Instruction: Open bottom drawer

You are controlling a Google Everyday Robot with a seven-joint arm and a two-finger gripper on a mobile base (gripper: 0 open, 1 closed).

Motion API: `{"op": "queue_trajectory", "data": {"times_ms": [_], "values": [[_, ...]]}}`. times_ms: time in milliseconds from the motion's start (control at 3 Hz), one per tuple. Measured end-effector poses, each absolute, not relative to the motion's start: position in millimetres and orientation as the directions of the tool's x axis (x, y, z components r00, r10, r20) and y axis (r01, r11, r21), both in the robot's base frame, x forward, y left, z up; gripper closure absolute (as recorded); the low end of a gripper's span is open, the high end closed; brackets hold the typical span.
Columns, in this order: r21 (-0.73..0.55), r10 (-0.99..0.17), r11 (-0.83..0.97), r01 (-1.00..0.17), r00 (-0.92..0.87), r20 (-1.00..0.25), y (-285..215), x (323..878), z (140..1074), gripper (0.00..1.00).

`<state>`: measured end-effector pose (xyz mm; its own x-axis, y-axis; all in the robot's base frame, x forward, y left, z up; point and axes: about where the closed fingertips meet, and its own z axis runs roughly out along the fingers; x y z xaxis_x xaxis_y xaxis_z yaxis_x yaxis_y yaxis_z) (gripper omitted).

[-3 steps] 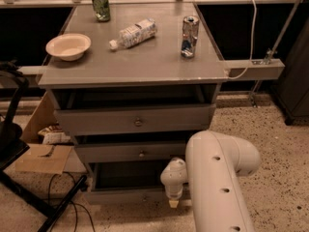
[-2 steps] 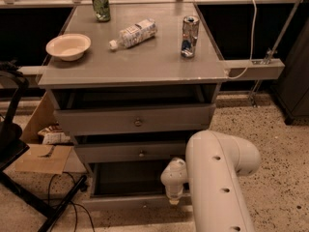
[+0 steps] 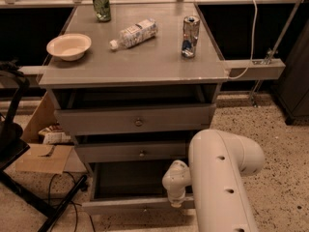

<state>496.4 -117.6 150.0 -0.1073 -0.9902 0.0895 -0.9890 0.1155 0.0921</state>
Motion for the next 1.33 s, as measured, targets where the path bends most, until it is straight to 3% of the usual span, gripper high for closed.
{"op": "queue_trajectory", "data": {"times_ms": [1333], "values": [[0.122, -0.982, 0.162, -0.979, -0.148, 0.115, -126.9, 464.5, 153.7, 1.0]]}}
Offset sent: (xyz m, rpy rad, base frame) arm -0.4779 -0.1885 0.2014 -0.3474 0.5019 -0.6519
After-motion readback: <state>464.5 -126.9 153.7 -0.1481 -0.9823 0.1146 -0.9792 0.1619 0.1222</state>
